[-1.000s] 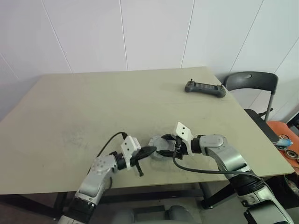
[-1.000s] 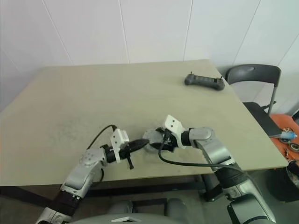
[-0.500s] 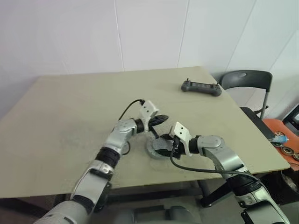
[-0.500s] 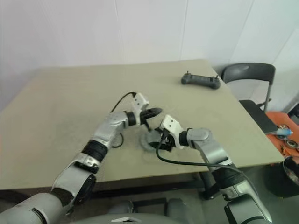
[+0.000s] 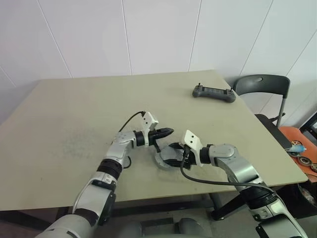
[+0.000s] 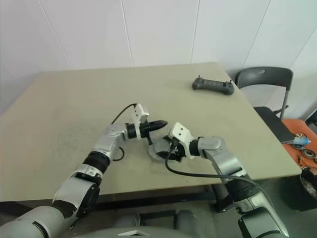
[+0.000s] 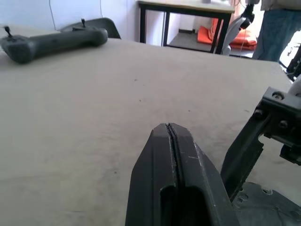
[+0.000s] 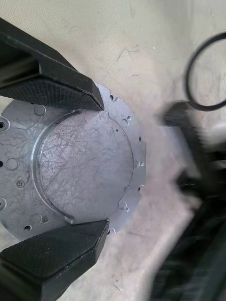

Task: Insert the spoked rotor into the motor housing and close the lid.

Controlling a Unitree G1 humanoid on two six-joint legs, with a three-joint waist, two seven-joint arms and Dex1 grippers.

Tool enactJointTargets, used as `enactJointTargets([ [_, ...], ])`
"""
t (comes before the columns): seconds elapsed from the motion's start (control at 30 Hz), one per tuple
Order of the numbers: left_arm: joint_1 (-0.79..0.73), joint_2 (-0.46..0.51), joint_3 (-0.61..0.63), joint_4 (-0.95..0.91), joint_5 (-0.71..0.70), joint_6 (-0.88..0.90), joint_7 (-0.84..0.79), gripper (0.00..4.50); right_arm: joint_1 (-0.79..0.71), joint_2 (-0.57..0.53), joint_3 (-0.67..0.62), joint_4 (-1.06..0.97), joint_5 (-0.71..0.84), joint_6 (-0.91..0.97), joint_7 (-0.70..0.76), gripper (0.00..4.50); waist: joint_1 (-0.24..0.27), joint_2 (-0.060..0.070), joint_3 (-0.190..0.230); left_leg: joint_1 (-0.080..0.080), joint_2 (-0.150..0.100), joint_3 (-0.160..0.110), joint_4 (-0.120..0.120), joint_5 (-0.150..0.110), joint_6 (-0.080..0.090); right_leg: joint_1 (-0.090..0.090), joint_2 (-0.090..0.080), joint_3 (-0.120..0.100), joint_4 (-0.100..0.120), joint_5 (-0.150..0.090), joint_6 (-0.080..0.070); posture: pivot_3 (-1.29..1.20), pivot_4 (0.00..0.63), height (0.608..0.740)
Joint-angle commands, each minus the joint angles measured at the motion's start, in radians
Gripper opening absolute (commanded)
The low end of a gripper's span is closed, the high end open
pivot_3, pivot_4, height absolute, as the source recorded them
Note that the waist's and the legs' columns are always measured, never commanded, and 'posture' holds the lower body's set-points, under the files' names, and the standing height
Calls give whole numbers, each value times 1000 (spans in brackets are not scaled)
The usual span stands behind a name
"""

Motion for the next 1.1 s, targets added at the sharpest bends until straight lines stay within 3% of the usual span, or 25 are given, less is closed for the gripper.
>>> enactJointTargets([
  [0.03, -3, 29, 29, -62, -24, 12, -48, 0, 18, -13, 26, 69, -48, 38, -21, 3232, 1, 0, 0, 0, 0, 0, 0, 0, 0, 0, 0, 0, 0, 0, 0, 0, 0, 740],
  [0.37, 54, 119, -69, -84, 89, 60, -116, 0, 18, -7, 27, 77, -50, 38, -27, 3232, 1, 0, 0, 1, 0, 0, 0, 0, 0, 0, 0, 0, 1, 0, 0, 0, 0, 740],
  [0.67, 19, 111, -93, 24, 140, 45, -111, 0, 23, -9, 24, 75, -53, 39, -35, 3232, 2, 0, -1, 2, 1, -1, 1, 0, 0, -1, 0, 0, 0, 0, 0, 0, 0, 740],
  [1.1, 24, 144, -113, 35, 136, 68, -276, 0, 22, -8, 25, 78, -55, 37, -39, 3232, 1, 1, -1, 2, 1, -1, 1, -1, -2, -1, 0, 0, 0, 0, 0, 0, 0, 740],
])
